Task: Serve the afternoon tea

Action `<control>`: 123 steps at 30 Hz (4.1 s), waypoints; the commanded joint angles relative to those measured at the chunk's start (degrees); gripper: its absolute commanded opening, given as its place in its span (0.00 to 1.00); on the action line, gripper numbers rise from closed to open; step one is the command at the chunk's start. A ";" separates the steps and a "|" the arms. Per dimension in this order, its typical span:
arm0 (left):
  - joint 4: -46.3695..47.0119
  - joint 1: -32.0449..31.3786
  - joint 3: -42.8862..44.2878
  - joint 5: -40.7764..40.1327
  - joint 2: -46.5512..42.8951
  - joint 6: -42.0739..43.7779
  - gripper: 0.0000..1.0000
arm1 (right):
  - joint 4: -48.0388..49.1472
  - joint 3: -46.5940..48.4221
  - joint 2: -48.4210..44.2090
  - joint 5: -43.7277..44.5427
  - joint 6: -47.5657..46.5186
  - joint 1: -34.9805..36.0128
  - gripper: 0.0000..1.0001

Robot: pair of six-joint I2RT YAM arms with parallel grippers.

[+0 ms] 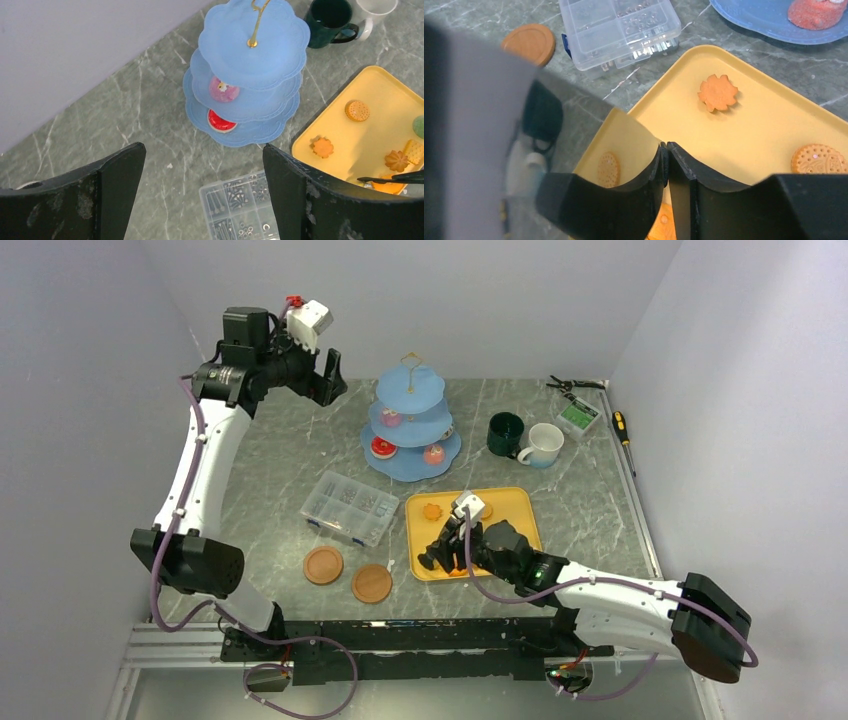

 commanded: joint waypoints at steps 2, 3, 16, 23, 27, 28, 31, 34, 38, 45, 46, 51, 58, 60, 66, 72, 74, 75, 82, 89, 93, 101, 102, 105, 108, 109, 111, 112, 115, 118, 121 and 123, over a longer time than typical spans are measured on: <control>-4.72 0.72 1.62 -6.58 -1.68 -2.80 0.93 | 4.63 1.17 -0.73 -0.48 -0.95 0.25 0.50; -4.55 0.88 1.21 -7.43 -2.01 -2.72 0.93 | 4.24 1.66 -0.56 -0.15 -1.20 0.25 0.45; -3.60 3.89 0.67 -7.30 -2.73 -1.81 0.93 | 9.16 15.02 6.66 0.46 -7.21 -6.20 0.33; -2.97 4.09 1.56 -6.45 -2.37 -1.97 0.93 | 17.84 23.18 20.86 -1.71 -7.65 -12.07 0.33; -2.51 4.18 1.02 -6.29 -2.79 -1.44 0.93 | 20.83 25.95 26.59 -1.46 -7.43 -12.92 0.33; -2.24 4.24 0.64 -6.22 -2.95 -1.27 0.93 | 21.29 26.48 27.64 -1.16 -7.54 -12.95 0.33; -1.96 4.25 0.03 -6.23 -3.18 -0.99 0.93 | 23.84 27.59 30.70 0.78 -7.62 -12.93 0.33; -2.22 4.32 0.17 -5.79 -2.93 -0.75 0.93 | 28.08 27.83 33.68 3.92 -7.45 -12.98 0.33; -1.92 4.34 0.12 -5.53 -2.68 -0.86 0.93 | 32.42 29.47 38.18 7.59 -7.23 -12.94 0.33; -1.28 4.38 -0.79 -5.05 -2.99 -0.84 0.93 | 37.17 32.28 45.58 11.03 -5.90 -12.78 0.33; -1.24 4.41 -0.94 -5.02 -3.03 -0.82 0.93 | 37.56 32.58 46.32 11.52 -5.79 -12.67 0.33; -1.52 4.43 -0.69 -4.74 -2.89 -0.78 0.93 | 39.97 33.19 49.49 13.63 -5.32 -12.18 0.33; -1.31 4.53 -0.86 -3.74 -3.13 0.05 0.93 | 41.24 34.33 52.69 14.56 -4.50 -11.98 0.37; -1.49 4.55 -0.49 -3.43 -3.11 0.23 0.93 | 40.90 34.80 53.57 14.39 -4.01 -11.99 0.40; -0.84 4.56 -0.95 -2.44 -3.61 0.18 0.93 | 40.25 35.26 54.14 14.29 -4.02 -11.97 0.56; -0.69 4.56 -0.89 -1.80 -3.62 -0.39 0.93 | 39.50 32.24 49.15 13.44 -4.81 -11.89 0.63; -0.48 4.58 -0.72 -1.78 -3.62 -0.50 0.93 | 38.86 30.35 46.47 13.38 -4.64 -11.62 0.63; -0.45 4.59 -0.59 -1.72 -3.58 -0.49 0.93 | 38.44 29.17 44.89 13.44 -4.61 -11.43 0.63; -0.65 4.61 0.14 -1.04 -3.43 -1.29 0.93 | 30.55 18.43 30.43 17.42 -2.13 -10.15 0.63; -1.09 4.69 0.95 -0.43 -3.21 -1.29 0.93 | 10.40 9.02 10.06 27.07 3.22 -10.01 0.63; -1.67 4.69 1.37 -0.20 -2.99 -0.71 0.93 | -2.05 5.83 -1.50 33.79 7.81 -9.95 0.62; -2.07 4.69 2.35 0.79 -2.03 -0.54 0.93 | -30.02 9.22 -12.69 42.83 19.87 -9.69 0.59; -2.07 4.69 2.42 0.95 -1.97 -0.59 0.93 | -33.10 9.39 -13.72 42.96 21.02 -9.68 0.58; -2.16 4.69 2.50 1.30 -1.63 -0.81 0.93 | -39.08 10.14 -15.57 43.89 24.43 -9.67 0.58; -2.20 4.68 2.53 1.53 -1.28 -0.77 0.93 | -42.69 10.36 -15.83 44.69 26.58 -9.52 0.58; -2.26 4.68 2.67 1.54 -1.19 -0.77 0.93 | -44.16 10.73 -15.69 44.91 27.52 -9.53 0.57; -2.41 4.68 3.01 1.57 -1.05 -0.76 0.93 | -46.74 11.55 -15.45 45.48 29.05 -9.51 0.57; -2.38 4.69 3.14 1.60 -0.96 -0.77 0.93 | -47.86 11.80 -15.72 45.66 29.72 -9.43 0.57; -2.35 4.69 3.34 1.75 -0.74 -0.86 0.93 | -49.24 11.82 -17.36 45.41 30.47 -9.32 0.57; -2.37 4.69 3.35 1.92 -0.65 -1.07 0.93 | -51.61 12.66 -17.93 46.07 31.95 -9.04 0.56; -2.17 4.69 3.35 2.07 -0.65 -1.10 0.93 | -51.93 12.94 -17.37 46.45 32.29 -8.90 0.56; -2.16 4.68 3.43 2.09 -0.65 -1.15 0.93 | -52.96 13.38 -16.39 47.21 33.50 -8.68 0.56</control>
